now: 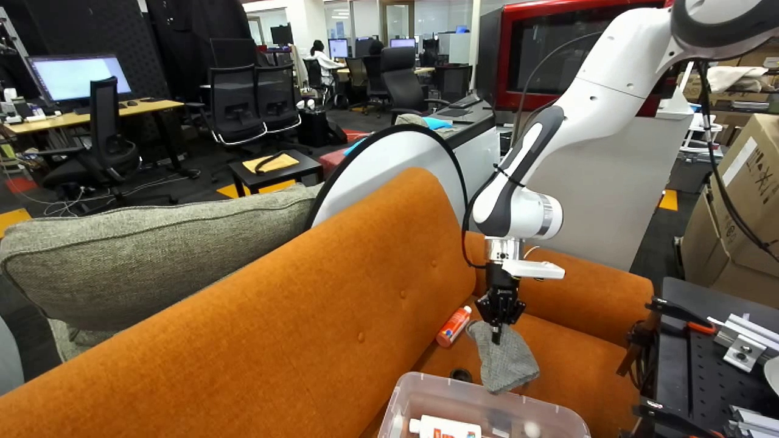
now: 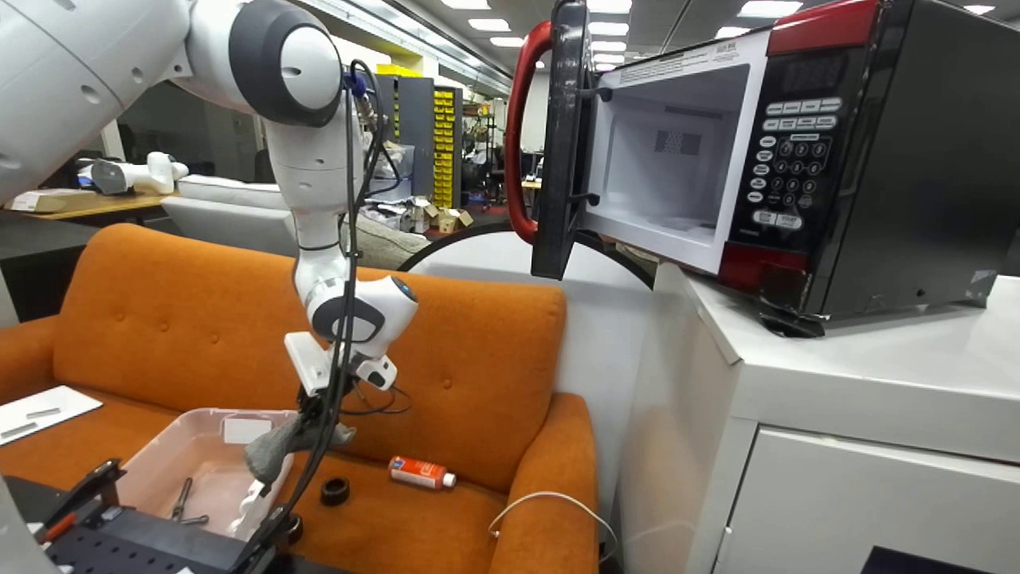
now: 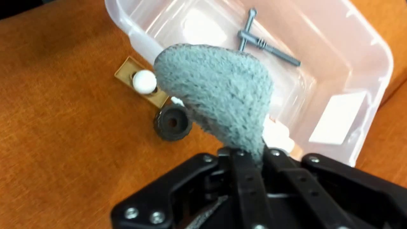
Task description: Put the grey cloth on the sofa inside the plastic container
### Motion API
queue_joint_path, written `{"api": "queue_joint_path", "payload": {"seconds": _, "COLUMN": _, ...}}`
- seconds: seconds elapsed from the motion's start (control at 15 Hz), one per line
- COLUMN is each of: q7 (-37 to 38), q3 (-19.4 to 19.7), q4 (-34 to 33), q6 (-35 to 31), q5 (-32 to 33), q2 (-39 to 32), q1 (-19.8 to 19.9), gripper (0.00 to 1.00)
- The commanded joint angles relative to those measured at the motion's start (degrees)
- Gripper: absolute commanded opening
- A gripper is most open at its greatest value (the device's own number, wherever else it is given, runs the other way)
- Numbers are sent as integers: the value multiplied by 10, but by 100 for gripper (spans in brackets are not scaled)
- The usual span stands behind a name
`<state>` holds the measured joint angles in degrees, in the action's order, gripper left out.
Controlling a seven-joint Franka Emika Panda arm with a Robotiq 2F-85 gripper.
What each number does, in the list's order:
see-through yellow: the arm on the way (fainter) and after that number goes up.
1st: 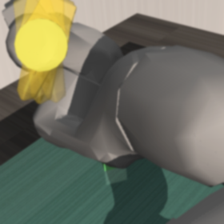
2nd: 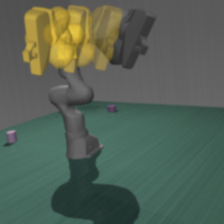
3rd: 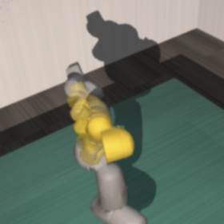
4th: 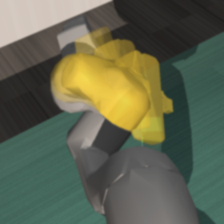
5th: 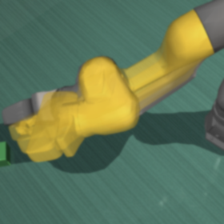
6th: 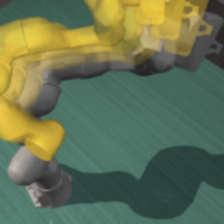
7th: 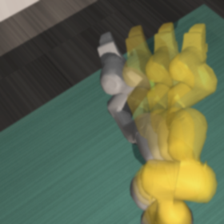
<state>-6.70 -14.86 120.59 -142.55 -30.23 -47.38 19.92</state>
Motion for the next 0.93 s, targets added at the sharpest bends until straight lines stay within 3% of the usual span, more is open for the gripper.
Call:
{"api": "queue_joint_path", "payload": {"seconds": 0.0, "q7": -63, "q3": -17, "q4": 41, "q6": 51, "q5": 3, "q2": 29, "q1": -18, "gripper": 2}}
{"api": "queue_joint_path", "payload": {"seconds": 0.33, "q7": -83, "q3": -10, "q4": 39, "q6": 129, "q5": 40, "q2": -1, "q1": -90, "gripper": 2}}
{"api": "queue_joint_path", "payload": {"seconds": 0.53, "q7": -72, "q3": -7, "q4": 25, "q6": 139, "q5": 60, "q2": -30, "q1": -128, "gripper": 2}}
{"api": "queue_joint_path", "payload": {"seconds": 0.87, "q7": -68, "q3": -16, "q4": -19, "q6": 119, "q5": 62, "q2": -84, "q1": -158, "gripper": 2}}
